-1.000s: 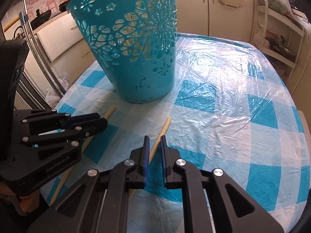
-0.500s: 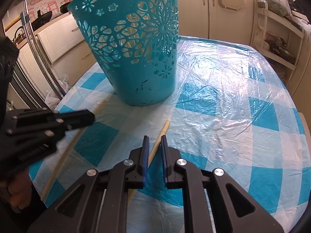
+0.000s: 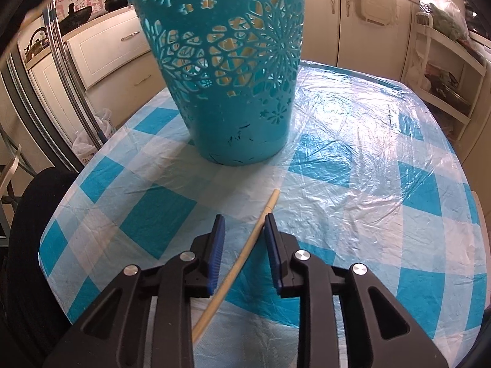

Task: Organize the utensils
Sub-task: 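Lift the chopstick with the left gripper and drop it into the basket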

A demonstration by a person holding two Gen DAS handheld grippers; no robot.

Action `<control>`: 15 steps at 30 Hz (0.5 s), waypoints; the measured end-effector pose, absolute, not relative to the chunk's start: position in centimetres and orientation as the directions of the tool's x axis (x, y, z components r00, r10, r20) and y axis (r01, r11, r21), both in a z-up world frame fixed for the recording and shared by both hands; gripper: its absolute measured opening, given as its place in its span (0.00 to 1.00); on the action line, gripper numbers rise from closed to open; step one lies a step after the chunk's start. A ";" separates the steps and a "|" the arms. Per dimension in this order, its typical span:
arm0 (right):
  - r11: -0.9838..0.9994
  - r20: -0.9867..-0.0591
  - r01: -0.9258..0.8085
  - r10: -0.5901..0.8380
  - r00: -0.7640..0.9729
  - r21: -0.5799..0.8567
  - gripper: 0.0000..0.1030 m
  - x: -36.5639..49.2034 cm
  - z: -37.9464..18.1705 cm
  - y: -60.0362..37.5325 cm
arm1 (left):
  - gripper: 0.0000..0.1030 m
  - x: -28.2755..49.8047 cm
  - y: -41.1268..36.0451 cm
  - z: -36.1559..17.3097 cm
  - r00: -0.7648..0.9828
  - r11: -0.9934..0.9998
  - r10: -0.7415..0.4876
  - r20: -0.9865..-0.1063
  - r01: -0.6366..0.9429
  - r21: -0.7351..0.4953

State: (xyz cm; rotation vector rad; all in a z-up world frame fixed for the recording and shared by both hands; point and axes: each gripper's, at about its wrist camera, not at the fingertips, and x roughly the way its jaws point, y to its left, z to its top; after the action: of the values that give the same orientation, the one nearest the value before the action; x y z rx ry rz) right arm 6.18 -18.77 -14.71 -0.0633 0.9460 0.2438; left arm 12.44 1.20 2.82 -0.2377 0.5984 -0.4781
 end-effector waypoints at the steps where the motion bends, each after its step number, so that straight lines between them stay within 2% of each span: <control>1: 0.970 -0.809 -0.237 0.179 0.559 0.051 0.28 6.2 -14.7 -18.7 | 0.05 12.8 1.0 3.7 0.736 0.864 -0.496 -0.461 0.365 -0.347; 10: 0.968 -0.810 -0.243 0.185 0.557 0.054 0.31 6.3 -14.7 -18.6 | 0.05 16.4 -1.3 9.4 0.843 0.877 -0.449 -0.297 0.351 -0.329; 15: 0.966 -0.810 -0.251 0.190 0.554 0.055 0.34 6.3 -14.7 -18.5 | 0.05 19.1 -2.8 9.8 0.878 0.884 -0.410 -0.247 0.316 -0.344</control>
State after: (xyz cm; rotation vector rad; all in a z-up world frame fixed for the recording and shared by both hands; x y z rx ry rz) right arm 6.30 -18.53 -14.68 -0.0698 0.9481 0.2612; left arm 19.13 -2.80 9.78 -0.3008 0.3208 -0.3842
